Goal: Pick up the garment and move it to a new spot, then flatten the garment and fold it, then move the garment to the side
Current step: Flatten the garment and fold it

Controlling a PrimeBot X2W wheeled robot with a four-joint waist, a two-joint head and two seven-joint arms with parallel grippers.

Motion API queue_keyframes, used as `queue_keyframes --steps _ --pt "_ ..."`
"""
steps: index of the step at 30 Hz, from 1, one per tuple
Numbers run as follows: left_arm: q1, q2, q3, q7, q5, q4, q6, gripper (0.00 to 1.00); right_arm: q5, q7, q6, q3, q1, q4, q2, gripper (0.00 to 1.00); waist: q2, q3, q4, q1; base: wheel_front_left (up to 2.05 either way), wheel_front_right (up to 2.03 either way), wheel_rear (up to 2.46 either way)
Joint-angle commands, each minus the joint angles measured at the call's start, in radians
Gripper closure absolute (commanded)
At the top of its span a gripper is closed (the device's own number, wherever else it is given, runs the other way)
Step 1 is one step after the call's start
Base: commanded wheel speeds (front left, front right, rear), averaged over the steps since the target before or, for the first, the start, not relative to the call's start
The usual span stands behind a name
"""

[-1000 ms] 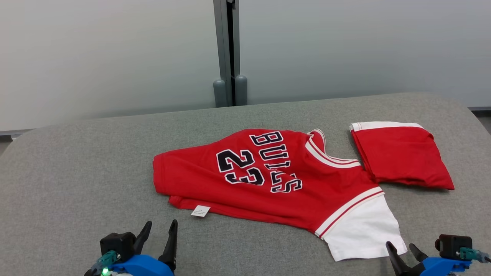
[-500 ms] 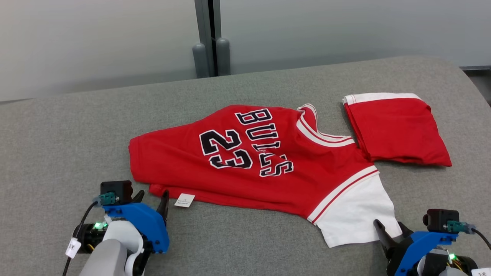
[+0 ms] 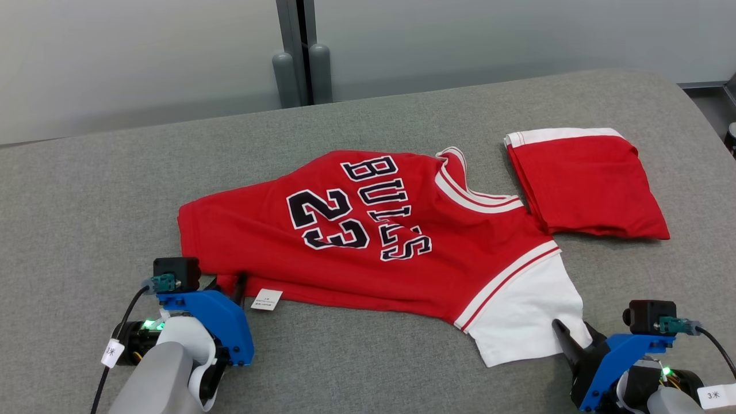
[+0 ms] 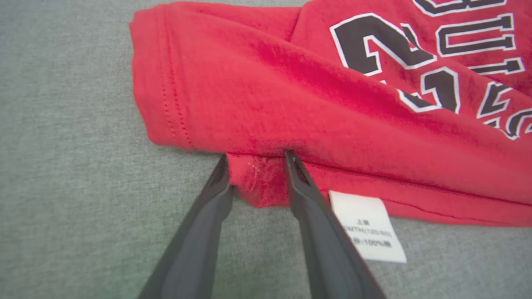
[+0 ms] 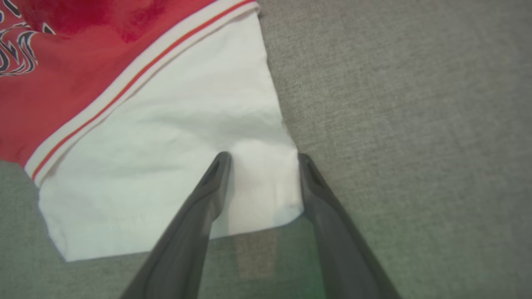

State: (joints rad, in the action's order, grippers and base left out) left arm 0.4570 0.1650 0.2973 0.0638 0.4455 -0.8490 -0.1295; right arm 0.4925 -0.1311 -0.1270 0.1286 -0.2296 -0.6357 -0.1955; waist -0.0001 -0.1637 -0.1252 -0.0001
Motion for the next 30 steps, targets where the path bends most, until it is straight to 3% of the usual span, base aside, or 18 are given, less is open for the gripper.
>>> queue_keyframes --steps 1,3,4,5,6,22,30 --pt "0.017 0.006 0.006 -0.007 0.008 -0.007 -0.002 0.65 0.012 -0.027 -0.007 0.042 0.022 -0.034 0.036 0.30 0.0001 0.002 0.000 0.0001 0.00 0.00 0.00" --pt "0.018 0.009 0.021 -0.015 0.021 -0.017 -0.002 0.82 0.024 -0.032 -0.008 0.065 0.024 -0.037 0.035 0.52 0.0001 0.008 0.000 0.0001 0.00 0.00 0.00" --pt "0.019 0.010 0.027 -0.015 0.027 -0.020 -0.002 1.00 0.030 -0.031 -0.009 0.072 0.027 -0.037 0.032 0.59 0.0001 0.012 0.000 0.0001 0.00 0.00 0.00" --pt "0.019 0.010 0.033 -0.018 0.033 -0.023 -0.002 1.00 0.036 -0.029 -0.009 0.078 0.029 -0.037 0.029 0.65 0.0001 0.015 0.001 0.0001 0.00 0.00 0.00" --pt "0.020 0.011 0.039 -0.020 0.040 -0.025 -0.002 1.00 0.041 -0.027 -0.009 0.082 0.030 -0.037 0.025 1.00 0.0001 0.017 0.001 0.0001 0.00 0.00 0.00" --pt "-0.037 0.050 0.106 -0.076 0.136 -0.034 -0.002 1.00 0.115 0.160 -0.004 0.101 0.046 0.055 -0.050 1.00 0.0001 0.106 0.005 0.0001 0.00 0.00 0.00" --pt "-0.097 0.094 0.107 -0.088 0.173 0.075 -0.002 1.00 0.222 0.267 -0.004 0.098 0.083 0.198 -0.068 1.00 0.0001 0.158 0.016 0.0001 0.00 0.00 0.00"
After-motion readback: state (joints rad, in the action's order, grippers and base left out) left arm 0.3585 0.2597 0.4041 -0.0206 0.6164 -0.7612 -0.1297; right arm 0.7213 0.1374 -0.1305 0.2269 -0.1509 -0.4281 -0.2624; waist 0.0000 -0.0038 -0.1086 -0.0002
